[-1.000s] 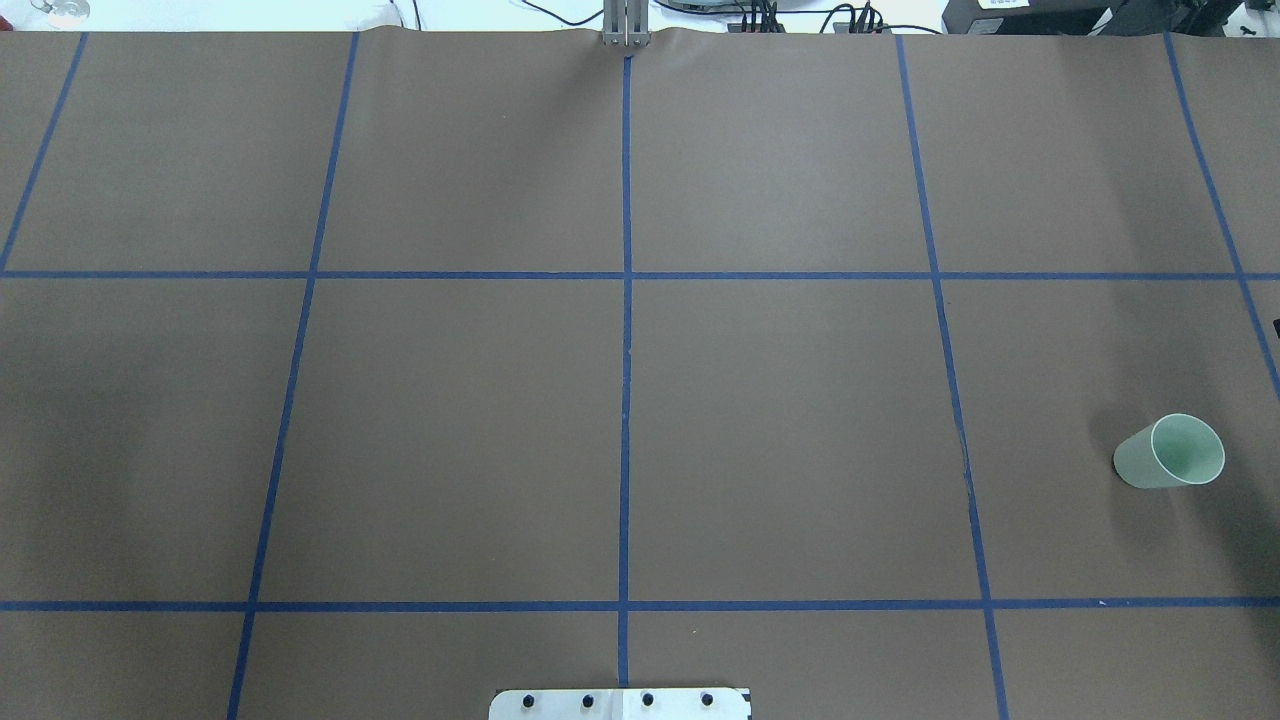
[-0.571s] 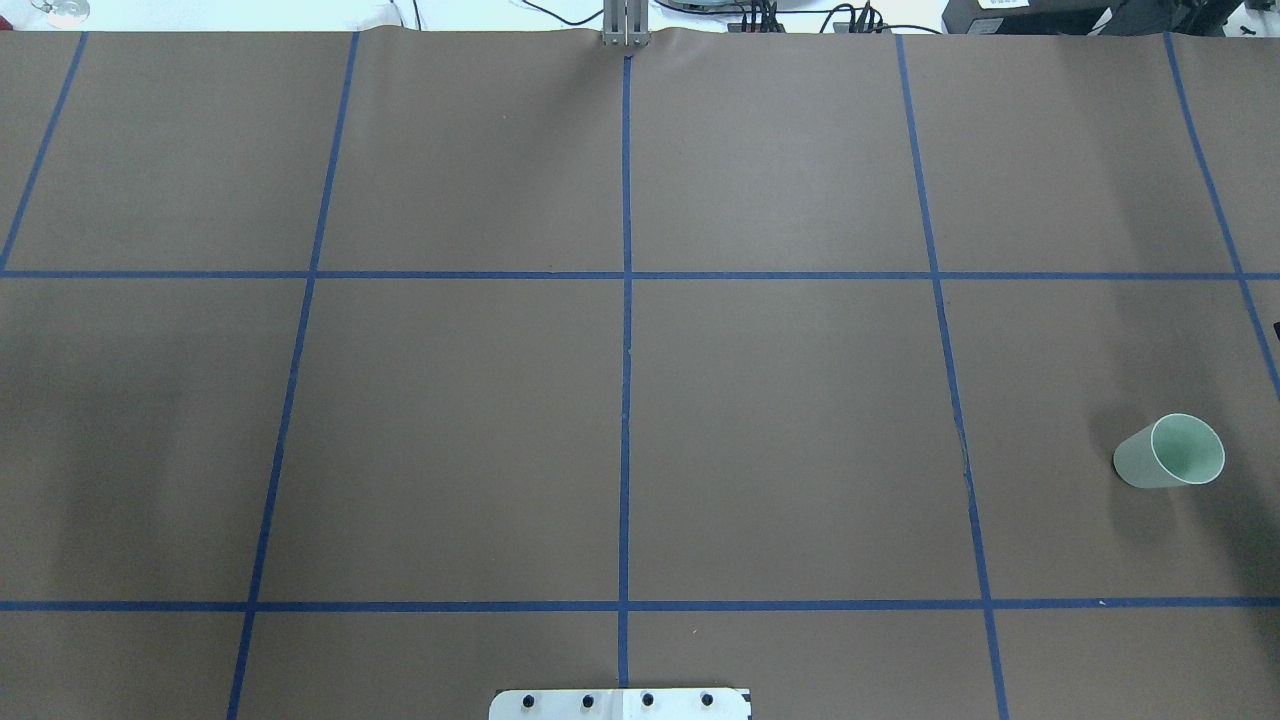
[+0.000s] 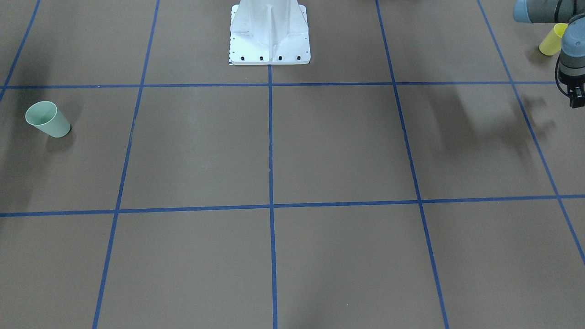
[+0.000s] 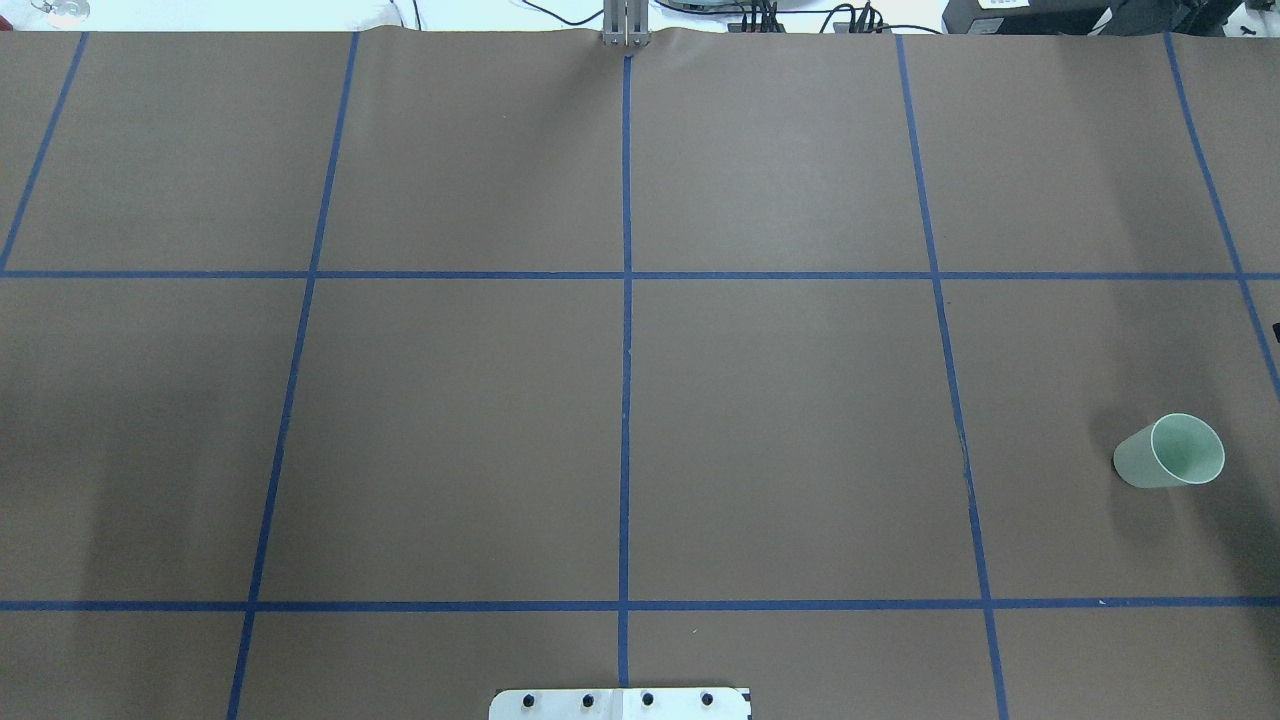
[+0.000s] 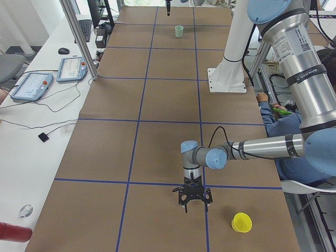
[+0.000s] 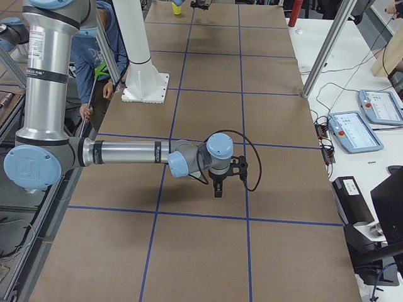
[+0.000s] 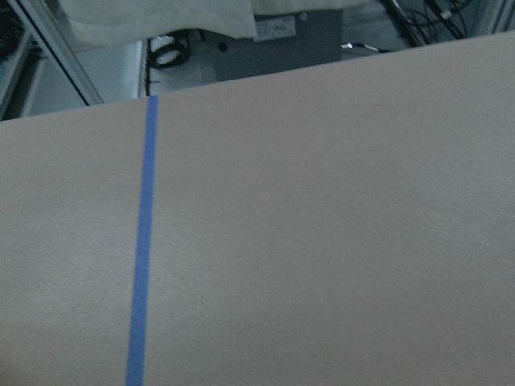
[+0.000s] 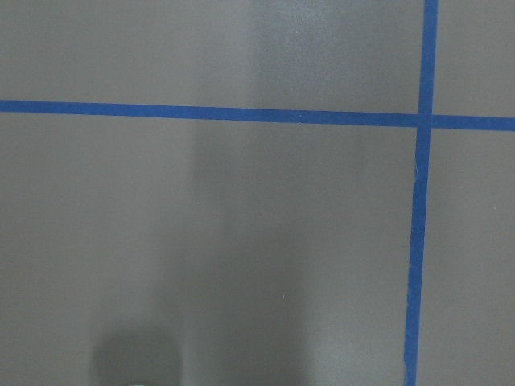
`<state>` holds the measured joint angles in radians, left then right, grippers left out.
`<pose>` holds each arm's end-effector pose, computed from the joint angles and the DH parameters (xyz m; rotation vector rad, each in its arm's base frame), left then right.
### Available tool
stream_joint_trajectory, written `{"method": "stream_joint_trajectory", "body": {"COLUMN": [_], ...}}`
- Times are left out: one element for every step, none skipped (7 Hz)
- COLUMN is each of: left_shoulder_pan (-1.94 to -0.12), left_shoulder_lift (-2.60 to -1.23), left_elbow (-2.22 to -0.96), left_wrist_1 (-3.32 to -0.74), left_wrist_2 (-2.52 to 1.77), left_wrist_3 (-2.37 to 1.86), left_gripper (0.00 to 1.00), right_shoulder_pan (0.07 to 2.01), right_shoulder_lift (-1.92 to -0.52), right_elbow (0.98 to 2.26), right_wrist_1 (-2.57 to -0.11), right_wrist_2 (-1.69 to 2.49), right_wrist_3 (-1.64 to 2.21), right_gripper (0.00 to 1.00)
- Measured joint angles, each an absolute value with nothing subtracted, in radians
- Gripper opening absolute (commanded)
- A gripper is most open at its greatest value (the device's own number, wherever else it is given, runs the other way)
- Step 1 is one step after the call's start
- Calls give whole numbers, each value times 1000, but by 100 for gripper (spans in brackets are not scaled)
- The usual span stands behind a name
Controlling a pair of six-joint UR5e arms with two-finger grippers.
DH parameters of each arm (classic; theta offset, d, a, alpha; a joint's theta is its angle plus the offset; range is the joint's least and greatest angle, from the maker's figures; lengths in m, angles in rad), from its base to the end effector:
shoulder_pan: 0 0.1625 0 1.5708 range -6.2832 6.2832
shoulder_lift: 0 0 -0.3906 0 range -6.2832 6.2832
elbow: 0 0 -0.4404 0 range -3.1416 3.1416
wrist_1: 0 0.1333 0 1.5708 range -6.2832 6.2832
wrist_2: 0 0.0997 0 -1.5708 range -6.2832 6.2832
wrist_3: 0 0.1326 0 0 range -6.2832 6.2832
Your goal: Transfer and stack yellow cup on green cup
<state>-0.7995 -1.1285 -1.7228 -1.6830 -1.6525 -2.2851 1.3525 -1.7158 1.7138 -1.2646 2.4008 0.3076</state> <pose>0.1419 -0.3216 0.7893 -0.0982 -0.1923 -1.5158 -0.0749 -0.5016 0.6054 0.0625 -0.8690 -0.0426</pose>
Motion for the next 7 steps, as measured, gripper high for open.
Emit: {"method": "stream_joint_trajectory", "body": {"left_shoulder_pan": [-758, -711, -655, -583, -510, -438, -384], "left_shoulder_lift": [-1128, -1128, -1128, -1129, -1129, -1125, -1118], "left_elbow": [-1745, -1760, -1767, -1770, -1769, -1766, -1761], "left_wrist_1": [-1572, -1478, -1410, -1366, -1347, -1339, -1335], "left_wrist_2": [-1652, -1656, -1671, -1702, -1726, -1744, -1760], "left_wrist_3": [-2364, -2467, -2578, -2682, -2771, -2846, -2895], "left_gripper": [98, 98, 98, 98, 98, 99, 99], "right_shoulder_pan": [1349, 1343, 1338, 1336, 1335, 1335, 1335], "right_shoulder_lift": [-1725, -1739, -1744, -1744, -1741, -1739, -1741], "right_elbow": [1713, 1711, 1711, 1711, 1712, 1712, 1712], "right_wrist_1": [-1236, -1204, -1188, -1180, -1178, -1177, -1178], "right_wrist_2": [2399, 2396, 2396, 2396, 2394, 2391, 2391], "right_wrist_3": [308, 312, 316, 320, 323, 325, 326], "right_gripper": [100, 100, 100, 100, 100, 100, 100]}}
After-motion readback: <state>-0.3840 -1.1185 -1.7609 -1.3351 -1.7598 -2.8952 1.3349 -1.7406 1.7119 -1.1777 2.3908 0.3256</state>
